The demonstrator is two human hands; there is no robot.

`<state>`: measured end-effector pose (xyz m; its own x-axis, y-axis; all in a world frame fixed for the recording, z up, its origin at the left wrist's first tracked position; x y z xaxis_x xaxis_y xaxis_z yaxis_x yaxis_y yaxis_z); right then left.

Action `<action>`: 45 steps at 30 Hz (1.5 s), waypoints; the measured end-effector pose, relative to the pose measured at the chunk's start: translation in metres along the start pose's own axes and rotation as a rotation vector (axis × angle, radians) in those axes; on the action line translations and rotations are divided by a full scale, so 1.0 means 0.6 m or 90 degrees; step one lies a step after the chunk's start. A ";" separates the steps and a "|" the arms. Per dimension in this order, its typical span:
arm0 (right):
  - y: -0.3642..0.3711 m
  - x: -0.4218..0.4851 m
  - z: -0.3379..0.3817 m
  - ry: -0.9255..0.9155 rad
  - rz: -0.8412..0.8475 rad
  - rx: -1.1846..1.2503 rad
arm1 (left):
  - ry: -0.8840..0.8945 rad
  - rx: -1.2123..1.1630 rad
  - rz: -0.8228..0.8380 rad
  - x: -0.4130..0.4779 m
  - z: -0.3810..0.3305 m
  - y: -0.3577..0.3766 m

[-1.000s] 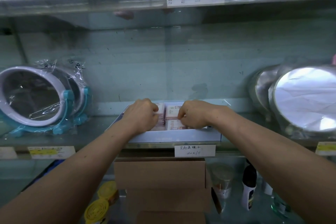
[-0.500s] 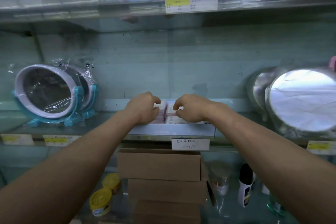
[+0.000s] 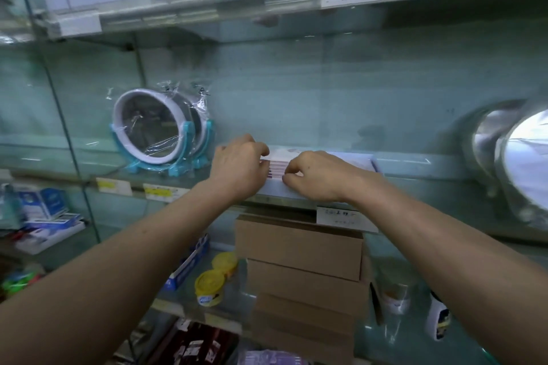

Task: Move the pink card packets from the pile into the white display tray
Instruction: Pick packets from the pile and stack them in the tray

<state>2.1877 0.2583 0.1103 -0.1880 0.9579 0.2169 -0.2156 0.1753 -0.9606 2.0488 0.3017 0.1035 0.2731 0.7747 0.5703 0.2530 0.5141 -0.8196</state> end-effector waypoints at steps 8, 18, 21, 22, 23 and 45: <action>0.018 0.005 0.048 -0.062 -0.026 0.005 | -0.103 -0.008 0.000 -0.050 0.060 -0.008; 0.076 -0.010 0.169 -0.124 -0.082 0.126 | -0.338 -0.137 0.002 -0.138 0.160 0.009; 0.123 -0.009 0.206 -0.093 -0.062 0.177 | -0.407 -0.195 0.009 -0.179 0.194 0.021; 0.142 -0.009 0.218 -0.080 -0.061 0.192 | -0.428 -0.211 0.009 -0.196 0.205 0.025; 0.162 -0.010 0.230 -0.063 -0.057 0.211 | -0.447 -0.225 0.008 -0.214 0.215 0.030; 0.466 -0.091 0.514 0.133 0.044 0.378 | -0.634 -0.343 0.110 -0.530 0.460 0.086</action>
<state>1.8420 0.1850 -0.1165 -0.0425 0.9971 0.0626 -0.7156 0.0133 -0.6983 1.7189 0.1832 -0.1357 -0.4534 0.8904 -0.0415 0.7137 0.3348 -0.6152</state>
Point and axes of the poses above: each hand's wrist, its own x-axis towards the middle knuckle, its own y-axis out of the palm, z = x × y, the point moved 2 cm from there along x, towards the middle knuckle, and after that the axes turned 3 degrees about y, right-handed, at the moved point
